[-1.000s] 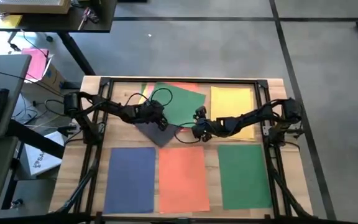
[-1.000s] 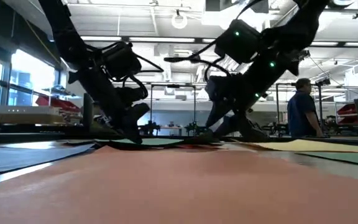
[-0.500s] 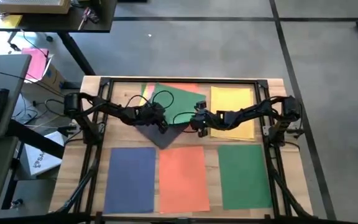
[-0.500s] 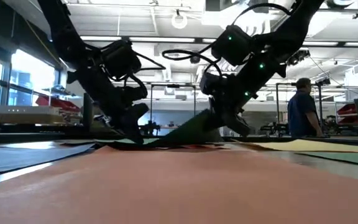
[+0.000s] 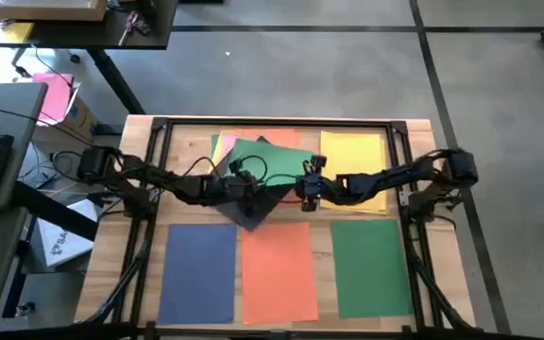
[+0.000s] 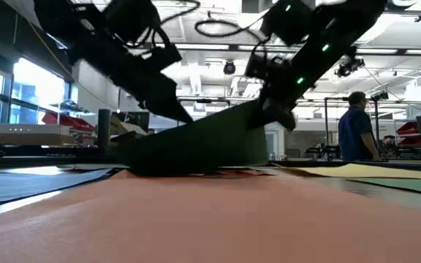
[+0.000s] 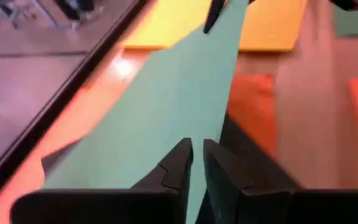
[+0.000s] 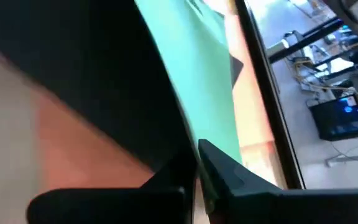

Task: Organize paper
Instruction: Stack green paper on top of the green paper

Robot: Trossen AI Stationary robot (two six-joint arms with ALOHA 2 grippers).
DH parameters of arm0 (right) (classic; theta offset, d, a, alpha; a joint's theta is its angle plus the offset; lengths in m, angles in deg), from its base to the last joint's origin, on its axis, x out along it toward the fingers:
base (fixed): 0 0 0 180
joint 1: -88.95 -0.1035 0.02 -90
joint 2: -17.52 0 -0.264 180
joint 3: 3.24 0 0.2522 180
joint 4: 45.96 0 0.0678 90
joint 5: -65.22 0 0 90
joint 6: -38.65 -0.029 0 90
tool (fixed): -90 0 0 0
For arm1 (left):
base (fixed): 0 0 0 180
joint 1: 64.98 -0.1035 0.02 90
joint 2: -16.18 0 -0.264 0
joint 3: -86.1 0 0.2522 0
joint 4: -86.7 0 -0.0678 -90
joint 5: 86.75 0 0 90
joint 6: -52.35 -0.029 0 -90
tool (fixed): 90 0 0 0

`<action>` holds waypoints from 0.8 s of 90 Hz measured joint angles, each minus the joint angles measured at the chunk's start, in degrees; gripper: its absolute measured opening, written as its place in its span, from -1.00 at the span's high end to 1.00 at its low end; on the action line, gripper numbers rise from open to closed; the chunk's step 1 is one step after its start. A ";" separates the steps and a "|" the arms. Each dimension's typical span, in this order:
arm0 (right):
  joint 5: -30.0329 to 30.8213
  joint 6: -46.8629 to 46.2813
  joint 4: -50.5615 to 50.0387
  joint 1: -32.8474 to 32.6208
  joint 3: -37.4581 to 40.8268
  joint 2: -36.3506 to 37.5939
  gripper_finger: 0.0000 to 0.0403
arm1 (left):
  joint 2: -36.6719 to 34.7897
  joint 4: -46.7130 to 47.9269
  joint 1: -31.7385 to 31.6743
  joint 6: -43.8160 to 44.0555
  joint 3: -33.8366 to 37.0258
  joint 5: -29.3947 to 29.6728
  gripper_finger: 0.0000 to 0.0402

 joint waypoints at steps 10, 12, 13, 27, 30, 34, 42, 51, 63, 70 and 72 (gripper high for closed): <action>0.36 -7.59 -16.36 -5.45 -3.08 2.77 1.00 | -1.46 -0.94 3.53 1.03 -0.90 0.62 0.69; 0.21 -9.24 -19.83 -6.82 -4.32 2.85 1.00 | -1.61 -0.92 4.17 1.44 -0.92 0.60 0.68; 0.00 -10.16 -21.72 -7.62 -4.99 2.86 1.00 | -1.61 -0.86 4.51 1.56 -0.92 0.59 0.67; -9.72 -24.47 -40.33 -17.55 -14.83 0.71 1.00 | -1.58 -0.87 8.36 5.55 -0.87 -0.11 0.65; -12.00 -27.42 -43.46 -19.65 -16.96 0.02 1.00 | -1.45 -1.00 9.12 6.50 -0.89 -1.00 0.65; -14.28 -31.83 -47.33 -22.21 -19.62 -0.88 1.00 | -1.35 -0.83 10.26 7.52 -0.89 -2.72 0.65; -17.61 -41.77 -53.94 -26.90 -24.50 -2.41 1.00 | -1.12 -1.01 12.87 8.10 -0.89 -4.94 0.68; -21.20 -53.90 -59.56 -31.84 -28.95 -4.27 1.00 | -0.43 -1.19 16.11 8.08 -0.89 -5.00 0.72; -29.75 -68.77 -61.80 -36.98 -33.06 -7.57 1.00 | 2.33 -5.45 19.17 7.91 -1.52 -5.76 0.78; -34.60 -75.34 -61.65 -39.43 -34.42 -9.84 1.00 | 5.14 -8.68 20.20 6.59 -2.47 -7.08 0.82; -35.95 -77.10 -61.68 -39.98 -34.66 -10.47 1.00 | 6.07 -9.52 20.38 6.03 -2.96 -7.79 0.84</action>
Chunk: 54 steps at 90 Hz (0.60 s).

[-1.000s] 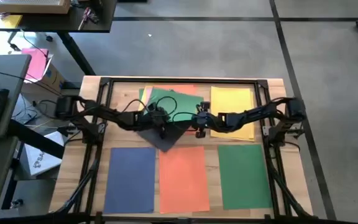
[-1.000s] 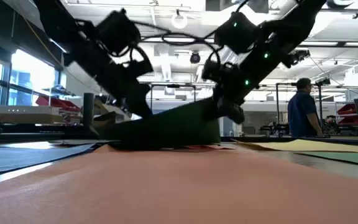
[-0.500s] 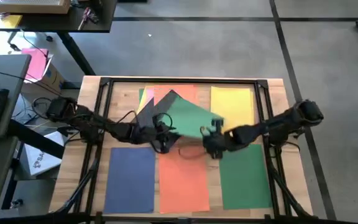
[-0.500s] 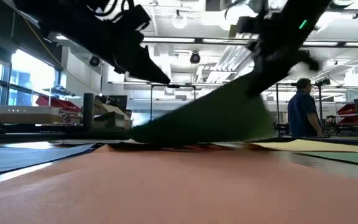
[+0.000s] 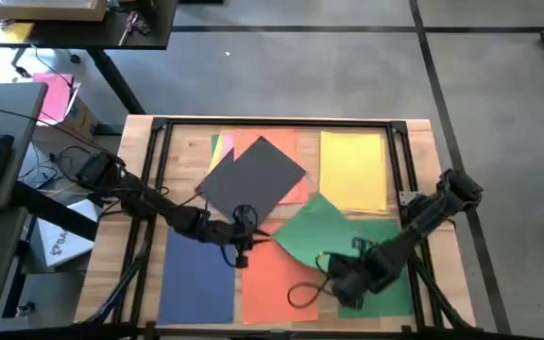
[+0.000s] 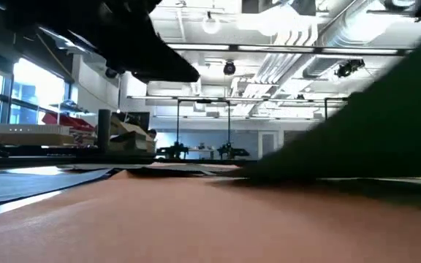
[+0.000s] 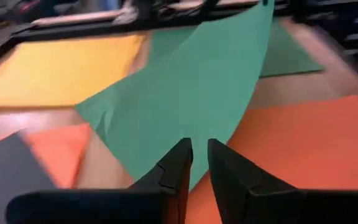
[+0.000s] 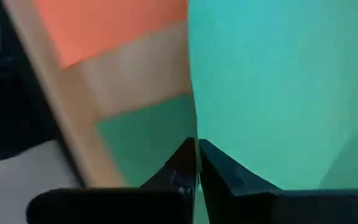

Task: Organize paper
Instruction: Stack green paper on top of the green paper

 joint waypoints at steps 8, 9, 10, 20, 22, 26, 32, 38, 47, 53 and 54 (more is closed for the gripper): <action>-4.70 -6.49 0.11 -2.25 -0.76 -2.32 1.00 | 4.23 -1.68 0.25 -2.10 -3.00 -3.96 0.90; -5.17 -7.40 0.14 -2.54 -0.84 -2.55 1.00 | 4.81 -1.76 0.24 -2.37 -3.53 -4.55 0.91; -5.47 -8.34 0.12 -2.87 -0.95 -2.79 1.00 | 5.44 -1.86 0.21 -2.68 -4.10 -5.14 0.92; -7.11 -18.92 0.18 -5.54 -1.77 -3.89 1.00 | 12.07 -1.64 -0.05 -5.99 -10.25 -11.05 0.99; -7.08 -21.35 0.19 -6.11 -1.78 -3.89 1.00 | 13.48 -1.71 -0.11 -6.86 -11.79 -12.11 0.99; -7.15 -27.08 0.05 -7.13 -1.80 -3.89 1.00 | 16.22 -1.74 -0.17 -8.39 -14.77 -14.04 0.99; -7.95 -35.75 -0.80 -8.61 -1.80 -3.89 1.00 | 19.94 -1.50 -0.47 -10.51 -19.39 -16.83 0.99; -8.32 -42.87 -1.63 -9.96 -1.80 -3.89 1.00 | 23.37 -1.37 -0.97 -12.14 -23.85 -19.29 1.00; -8.40 -49.90 -0.81 -11.78 -1.80 -3.89 1.00 | 27.95 -1.00 -1.99 -13.59 -29.71 -21.26 1.00; -8.30 -52.01 0.77 -12.70 -1.80 -3.89 1.00 | 30.18 0.28 -2.79 -14.08 -32.78 -23.23 1.00; -8.23 -52.25 1.08 -12.84 -1.80 -3.89 1.00 | 30.53 0.63 -2.91 -14.10 -33.29 -23.51 1.00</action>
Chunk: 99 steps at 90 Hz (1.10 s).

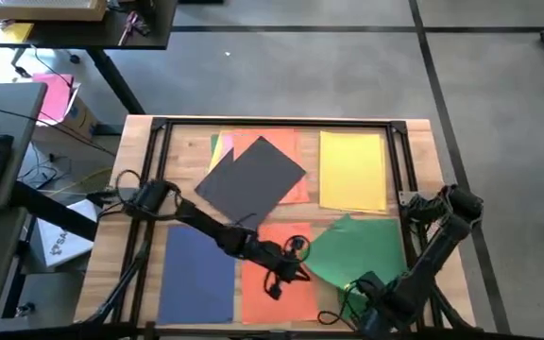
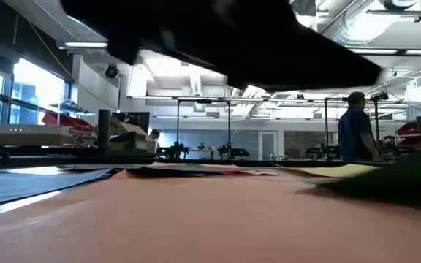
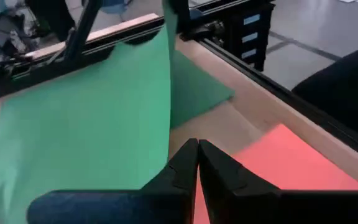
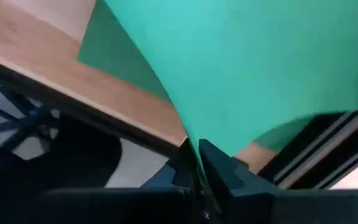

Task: Organize paper
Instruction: Stack green paper on top of the green paper

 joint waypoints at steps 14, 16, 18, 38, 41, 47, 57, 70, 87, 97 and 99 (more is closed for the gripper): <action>1.74 -2.77 2.32 -1.45 0.02 0.00 1.00 | 4.09 4.86 -2.02 0.04 -5.81 -5.06 1.00; 2.11 -2.98 2.25 -1.52 0.02 0.00 1.00 | 4.49 5.60 -2.16 0.04 -6.29 -5.89 1.00; 2.52 -3.28 1.99 -1.58 0.02 0.00 1.00 | 4.81 6.29 -2.37 0.04 -6.66 -6.68 1.00; 7.30 -4.98 2.99 -1.32 0.04 0.00 1.00 | 5.21 6.69 -2.58 -2.79 -8.25 -6.12 1.00; 8.44 -4.95 4.01 -1.25 0.04 0.00 1.00 | 5.21 6.71 -2.88 -3.52 -8.23 -5.57 1.00; 11.32 -3.96 6.07 -0.93 0.04 0.00 1.00 | 5.66 6.78 -3.98 -4.52 -8.18 -4.76 1.00; 16.77 -2.65 8.75 -0.90 0.04 0.00 1.00 | 7.59 4.43 -5.76 -3.35 -8.16 -4.51 1.00; 18.00 -1.48 9.42 -0.90 0.13 -0.18 1.00 | 10.16 -1.01 -7.20 1.35 -8.05 -4.51 1.00; 15.83 -3.79 6.47 -0.90 0.17 -2.55 1.00 | 9.57 -2.12 -7.21 8.05 -8.08 -4.35 1.00; 13.00 -4.93 5.71 -0.92 0.19 -4.21 1.00 | 8.81 -2.15 -6.21 8.22 -8.22 -1.84 1.00; 12.44 -5.00 5.62 -0.92 0.20 -4.37 1.00 | 8.77 -2.17 -6.10 8.21 -8.32 -1.44 1.00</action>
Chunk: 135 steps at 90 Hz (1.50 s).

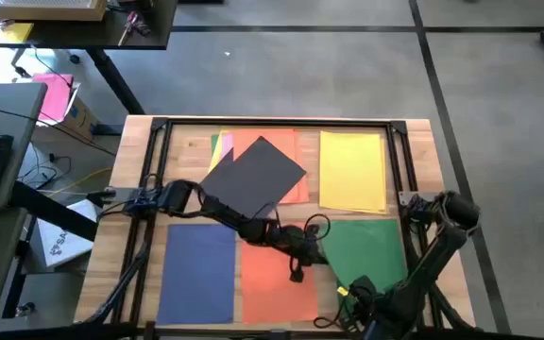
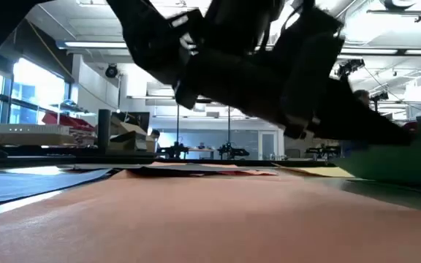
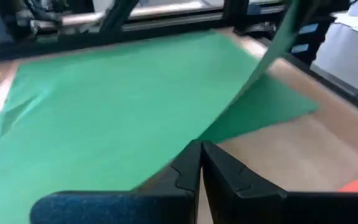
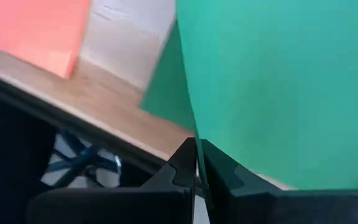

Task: Organize paper
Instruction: Stack green paper on top of the green paper

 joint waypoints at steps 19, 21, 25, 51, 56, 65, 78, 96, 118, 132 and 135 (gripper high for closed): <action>-0.76 -1.65 -0.97 0.00 0.00 -0.61 1.00 | 2.00 0.07 -2.38 0.02 -0.06 2.70 1.00; -0.53 -1.74 -1.11 -0.02 0.00 -0.60 1.00 | 2.23 0.23 -2.74 0.02 -0.06 2.71 1.00; -0.39 -1.93 -1.22 -0.02 0.00 -0.59 1.00 | 2.63 0.15 -3.24 0.53 -0.04 2.65 1.00; -0.24 -3.40 -1.18 0.00 0.00 -0.59 1.00 | 2.99 -2.59 -5.12 1.42 -0.30 2.78 1.00; -0.22 -4.59 -1.17 -0.02 0.00 -0.59 1.00 | 3.16 -2.66 -5.44 1.18 -1.16 2.80 1.00; 0.46 -7.86 -2.30 -0.24 0.00 -0.59 1.00 | 3.86 -2.41 -5.76 0.93 -2.07 2.87 1.00; 1.24 -7.96 -3.71 -0.36 -0.02 -0.92 1.00 | 1.94 3.68 -5.43 -0.91 -2.05 2.93 1.00; 2.03 -7.61 -5.38 -0.26 -0.02 -0.81 1.00 | -1.06 10.42 -3.59 -3.96 -2.20 2.98 1.00; 1.14 -7.69 -4.40 0.20 -0.02 -0.81 1.00 | 2.66 5.17 -4.60 -0.98 -2.14 6.36 1.00; -1.16 -8.06 -2.59 0.39 -0.02 -0.81 1.00 | 3.80 1.04 -5.08 1.33 -2.16 6.32 1.00; -1.57 -8.05 -2.07 0.59 -0.02 -0.81 1.00 | 3.87 0.81 -5.16 1.35 -2.18 6.25 1.00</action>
